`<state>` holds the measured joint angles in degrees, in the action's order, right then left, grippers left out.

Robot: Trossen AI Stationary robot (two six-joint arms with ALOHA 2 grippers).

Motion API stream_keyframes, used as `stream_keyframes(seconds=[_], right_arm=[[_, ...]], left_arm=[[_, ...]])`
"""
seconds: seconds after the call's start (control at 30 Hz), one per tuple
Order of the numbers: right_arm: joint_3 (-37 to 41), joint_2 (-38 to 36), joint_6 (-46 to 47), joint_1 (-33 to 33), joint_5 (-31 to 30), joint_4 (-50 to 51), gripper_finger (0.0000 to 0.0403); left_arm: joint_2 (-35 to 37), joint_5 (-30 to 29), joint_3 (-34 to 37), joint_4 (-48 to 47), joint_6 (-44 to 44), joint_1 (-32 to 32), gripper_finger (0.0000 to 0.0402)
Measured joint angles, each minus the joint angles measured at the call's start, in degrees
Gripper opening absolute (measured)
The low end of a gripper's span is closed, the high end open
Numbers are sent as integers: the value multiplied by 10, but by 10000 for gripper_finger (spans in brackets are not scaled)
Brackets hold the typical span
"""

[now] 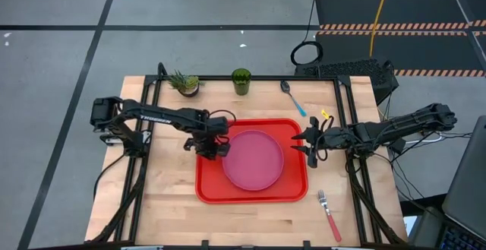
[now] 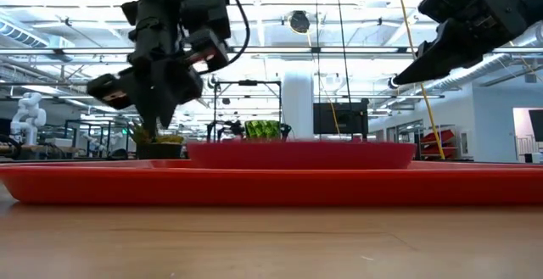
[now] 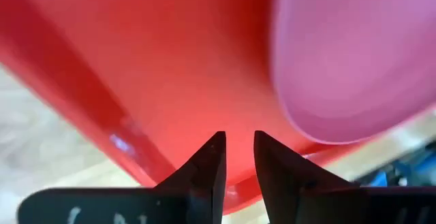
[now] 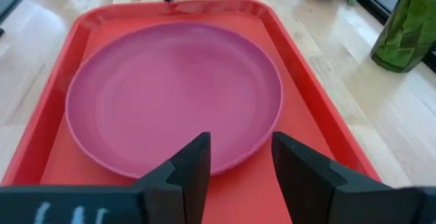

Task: Pick and place plate/cup/fork/spoon on tray
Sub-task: Put the pink plate on the red serving tray

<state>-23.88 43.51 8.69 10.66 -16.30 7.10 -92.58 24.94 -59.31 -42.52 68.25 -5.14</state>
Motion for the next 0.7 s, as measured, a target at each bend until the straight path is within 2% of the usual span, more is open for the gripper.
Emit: stream_keyframes(seconds=[0.13, 0.3, 0.4, 0.53, 0.63, 0.7], right_arm=[[0, 0, 0, -2, -7, 5, 148], [1, 0, 21, -2, -34, 13, 148], [18, 3, 14, -2, -34, 9, 148], [41, 11, 3, -12, -61, 11, 148], [44, 22, 39, -17, -57, 7, 148], [44, 32, 50, -16, -37, 3, 148]], left_arm=[[4, -34, -42, 0, -75, -4, 78], [8, -148, -115, 0, -212, 1, 78], [8, -201, -140, -3, -330, 5, 78], [8, -283, -140, -6, -483, 25, 78], [8, -328, -116, 19, -575, 45, 78], [7, -336, -86, 52, -611, 52, 78]])
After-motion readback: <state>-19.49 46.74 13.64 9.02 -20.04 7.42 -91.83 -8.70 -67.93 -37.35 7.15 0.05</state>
